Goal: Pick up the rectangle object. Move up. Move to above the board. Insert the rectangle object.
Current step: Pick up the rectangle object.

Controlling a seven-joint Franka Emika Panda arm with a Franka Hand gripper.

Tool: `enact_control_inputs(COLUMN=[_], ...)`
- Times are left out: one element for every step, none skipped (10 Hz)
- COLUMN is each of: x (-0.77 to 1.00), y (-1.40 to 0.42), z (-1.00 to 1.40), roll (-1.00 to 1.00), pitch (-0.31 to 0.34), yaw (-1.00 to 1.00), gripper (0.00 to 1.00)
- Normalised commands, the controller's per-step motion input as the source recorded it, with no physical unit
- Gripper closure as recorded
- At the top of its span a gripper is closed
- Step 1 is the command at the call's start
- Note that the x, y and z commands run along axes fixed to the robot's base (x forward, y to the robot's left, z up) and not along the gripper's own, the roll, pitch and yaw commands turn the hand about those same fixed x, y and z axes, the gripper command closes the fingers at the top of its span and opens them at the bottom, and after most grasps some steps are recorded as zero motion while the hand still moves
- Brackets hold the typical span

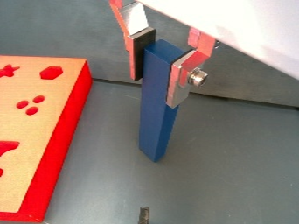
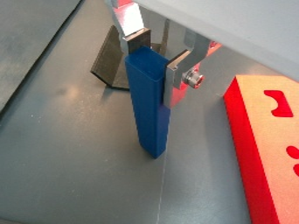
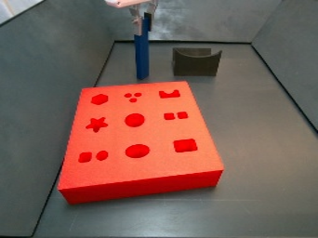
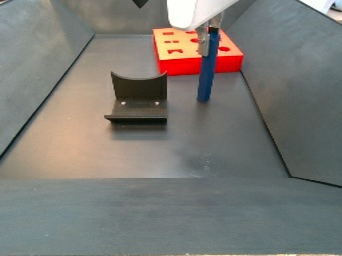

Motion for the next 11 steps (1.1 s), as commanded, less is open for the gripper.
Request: enact_control_inputs(x=[0.00, 0.00, 0.00, 0.00, 0.00, 0.00, 0.00, 0.00, 0.00, 0.00, 0.00], y=[0.00, 0.00, 0.00, 0.00, 0.00, 0.00, 0.00, 0.00, 0.00, 0.00, 0.00], z=[0.00, 0.00, 0.00, 0.00, 0.00, 0.00, 0.00, 0.00, 0.00, 0.00, 0.00], roll=[0.00, 0.00, 0.00, 0.00, 0.00, 0.00, 0.00, 0.00, 0.00, 0.00, 0.00], pitch=[0.000, 0.000, 0.000, 0.000, 0.000, 0.000, 0.000, 0.000, 0.000, 0.000, 0.000], yaw=[0.00, 0.00, 0.00, 0.00, 0.00, 0.00, 0.00, 0.00, 0.00, 0.00, 0.00], gripper=[1.00, 1.00, 1.00, 1.00, 1.00, 1.00, 1.00, 1.00, 1.00, 1.00, 1.00])
